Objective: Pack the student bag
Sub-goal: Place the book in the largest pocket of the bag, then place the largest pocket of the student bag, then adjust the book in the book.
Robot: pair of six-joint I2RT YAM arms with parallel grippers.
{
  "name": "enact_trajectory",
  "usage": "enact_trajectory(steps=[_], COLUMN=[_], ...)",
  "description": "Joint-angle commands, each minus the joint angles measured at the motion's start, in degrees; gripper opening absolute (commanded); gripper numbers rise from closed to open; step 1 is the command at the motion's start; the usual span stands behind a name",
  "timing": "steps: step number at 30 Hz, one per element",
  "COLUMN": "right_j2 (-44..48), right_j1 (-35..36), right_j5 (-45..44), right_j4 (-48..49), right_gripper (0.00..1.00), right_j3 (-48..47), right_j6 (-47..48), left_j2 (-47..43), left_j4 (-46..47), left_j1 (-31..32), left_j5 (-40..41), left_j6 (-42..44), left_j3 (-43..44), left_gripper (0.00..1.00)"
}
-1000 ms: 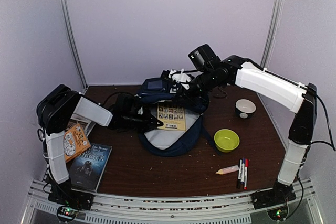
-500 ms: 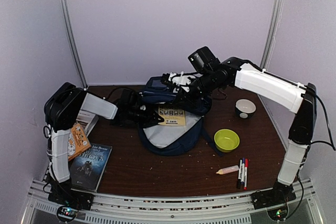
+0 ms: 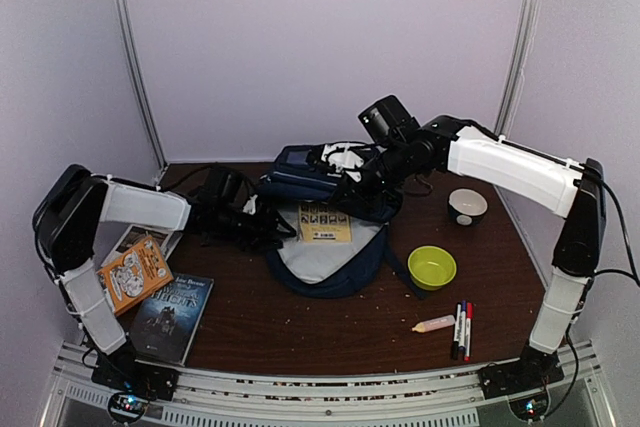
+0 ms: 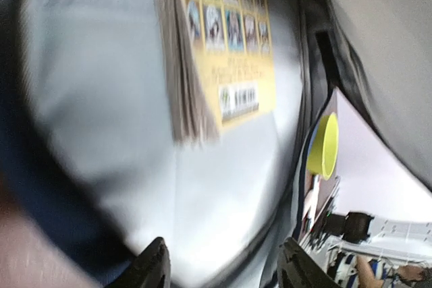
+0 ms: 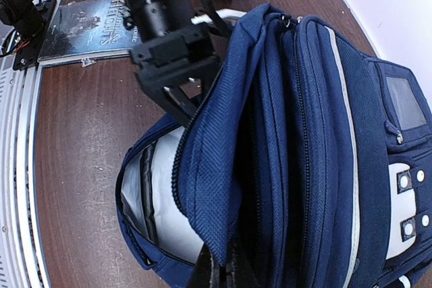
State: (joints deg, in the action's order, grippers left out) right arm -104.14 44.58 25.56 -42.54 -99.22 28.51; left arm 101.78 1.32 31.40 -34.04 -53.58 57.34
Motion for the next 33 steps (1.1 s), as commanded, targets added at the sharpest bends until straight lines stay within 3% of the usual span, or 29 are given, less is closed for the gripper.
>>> enact_trajectory(steps=[1,5,9,15,23,26,30,33], right_j2=[2.9,1.9,0.5,-3.5,-4.9,-5.0,-6.4,-7.0], right_j1=[-0.3,-0.1,0.8,2.2,2.4,2.6,4.3,5.6], right_j5=[1.7,3.5,3.0,3.4,7.4,11.9,15.0,14.5], right_j4=[2.8,4.8,8.1,9.1,4.2,5.4,7.2,6.1], right_gripper=[0.0,0.0,0.0,0.01,0.47,0.55,0.56,0.57], right_j3=[2.3,6.5,11.9,15.2,9.8,6.7,4.7,4.7], right_j6=[0.7,0.9,2.1,3.6,0.1,-7.0,-12.8,-12.0], left_j2=[-11.6,-24.2,-34.8,-40.8,-42.5,-41.0,-39.4,-38.7], left_j4=[-12.6,-26.5,-40.5,-52.0,-54.2,-56.0,-55.2,-54.6], left_j1=[0.5,0.5,-1.3,-16.6,-31.5,-38.7,-51.2,-53.2], left_j5=[6.1,18.3,32.4,35.6,39.9,41.8,38.7,40.0], left_j6=[7.6,8.7,7.2,10.5,14.7,17.8,19.8,19.7], left_j3=[-5.9,-10.8,-10.7,-10.6,-7.6,-7.1,-8.9,-9.6], left_gripper=[0.57,0.59,0.66,0.73,0.82,0.97,0.98,0.98])
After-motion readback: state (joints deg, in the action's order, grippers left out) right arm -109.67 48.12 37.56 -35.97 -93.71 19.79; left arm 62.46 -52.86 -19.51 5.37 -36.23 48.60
